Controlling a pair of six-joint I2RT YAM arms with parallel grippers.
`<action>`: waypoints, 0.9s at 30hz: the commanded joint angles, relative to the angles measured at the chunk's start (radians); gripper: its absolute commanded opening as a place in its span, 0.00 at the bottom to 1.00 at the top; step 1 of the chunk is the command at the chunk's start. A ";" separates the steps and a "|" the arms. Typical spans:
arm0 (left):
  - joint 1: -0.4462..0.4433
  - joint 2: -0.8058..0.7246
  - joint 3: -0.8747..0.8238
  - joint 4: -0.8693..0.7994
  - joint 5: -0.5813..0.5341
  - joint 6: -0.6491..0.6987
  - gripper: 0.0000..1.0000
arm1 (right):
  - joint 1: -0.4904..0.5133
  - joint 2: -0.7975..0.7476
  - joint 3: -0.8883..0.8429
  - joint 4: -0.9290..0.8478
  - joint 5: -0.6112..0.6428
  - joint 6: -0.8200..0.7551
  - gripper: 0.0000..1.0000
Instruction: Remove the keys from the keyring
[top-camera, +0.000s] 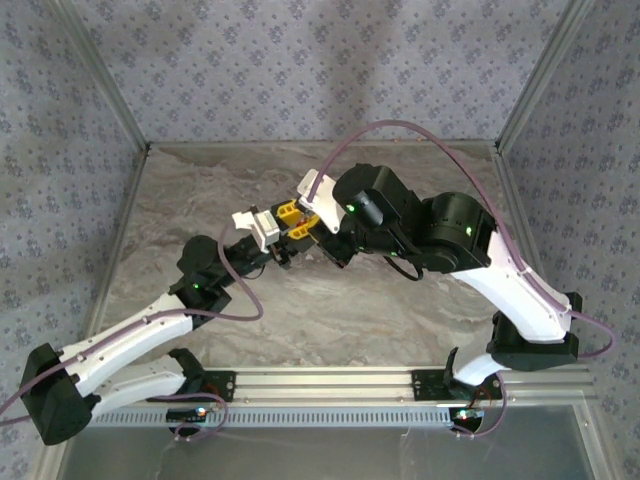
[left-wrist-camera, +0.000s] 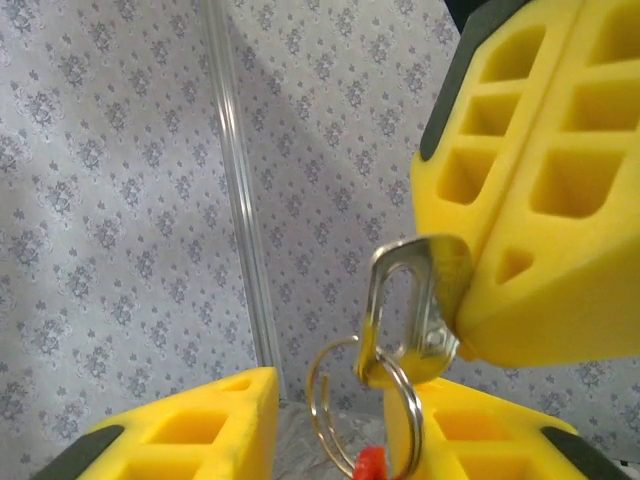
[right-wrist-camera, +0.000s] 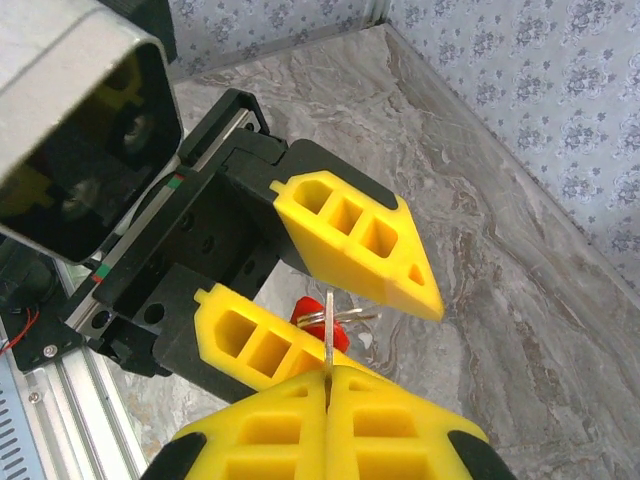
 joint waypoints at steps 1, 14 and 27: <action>-0.004 0.000 0.038 0.059 0.010 0.016 0.29 | -0.005 -0.029 0.003 0.020 -0.015 0.023 0.00; 0.003 -0.002 0.041 0.047 0.018 0.004 0.17 | -0.004 -0.072 -0.035 0.079 -0.002 0.036 0.00; 0.006 0.011 0.043 0.077 0.027 -0.006 0.21 | -0.005 -0.093 -0.071 0.095 -0.023 0.055 0.00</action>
